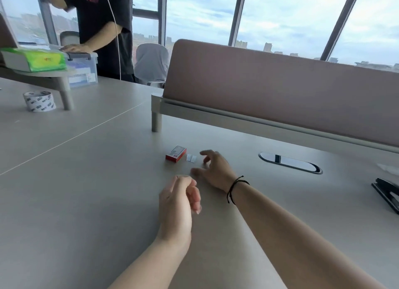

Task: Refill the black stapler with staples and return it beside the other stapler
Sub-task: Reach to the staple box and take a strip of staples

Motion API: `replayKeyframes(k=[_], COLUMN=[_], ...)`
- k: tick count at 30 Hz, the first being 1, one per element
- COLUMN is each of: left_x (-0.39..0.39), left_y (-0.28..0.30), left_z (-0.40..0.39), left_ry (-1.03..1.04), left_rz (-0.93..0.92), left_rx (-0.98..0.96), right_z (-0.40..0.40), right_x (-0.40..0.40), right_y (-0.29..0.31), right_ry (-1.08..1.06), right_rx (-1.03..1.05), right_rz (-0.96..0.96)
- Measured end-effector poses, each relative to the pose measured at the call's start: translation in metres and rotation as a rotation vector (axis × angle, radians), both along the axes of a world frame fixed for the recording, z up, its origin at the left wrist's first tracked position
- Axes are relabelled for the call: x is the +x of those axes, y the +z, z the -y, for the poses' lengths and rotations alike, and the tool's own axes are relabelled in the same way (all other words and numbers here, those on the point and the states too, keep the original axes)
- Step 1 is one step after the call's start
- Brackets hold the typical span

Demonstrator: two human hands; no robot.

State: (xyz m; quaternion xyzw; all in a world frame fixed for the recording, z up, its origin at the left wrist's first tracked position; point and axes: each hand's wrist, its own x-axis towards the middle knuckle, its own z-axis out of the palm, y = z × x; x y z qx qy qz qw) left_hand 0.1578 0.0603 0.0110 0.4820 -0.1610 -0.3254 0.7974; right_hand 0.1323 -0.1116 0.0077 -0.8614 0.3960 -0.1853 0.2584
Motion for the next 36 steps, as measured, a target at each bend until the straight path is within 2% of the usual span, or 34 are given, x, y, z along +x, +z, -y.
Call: replayKeyframes(k=[6, 17, 20, 26, 30, 32, 36], left_x=[0.000, 0.001, 0.000, -0.003, -0.009, -0.016, -0.038], left_y=[-0.001, -0.001, 0.001, 0.005, 0.006, 0.007, 0.016], left_z=[0.001, 0.000, -0.001, -0.004, -0.005, -0.007, -0.025], left_ry=[-0.028, -0.029, -0.027, -0.035, -0.079, -0.156, -0.265], left_rz=[-0.032, 0.011, 0.044, 0.153, 0.318, 0.468, 1.147], left_rx=[-0.014, 0.000, 0.018, 0.054, 0.089, 0.120, 0.140], right_z=[0.020, 0.014, 0.007, -0.028, -0.056, -0.076, -0.114], right_x=[0.018, 0.013, 0.000, -0.066, -0.130, -0.165, -0.234], right_y=[0.000, 0.001, 0.006, 0.020, 0.035, 0.047, 0.060], right_ry=[0.006, -0.011, -0.003, 0.022, 0.039, 0.070, 0.089], right_rx=[-0.028, -0.017, 0.075, 0.427, 0.489, 0.541, 0.667], right_rz=[-0.064, 0.001, 0.041, 0.184, 0.260, 0.324, 0.460])
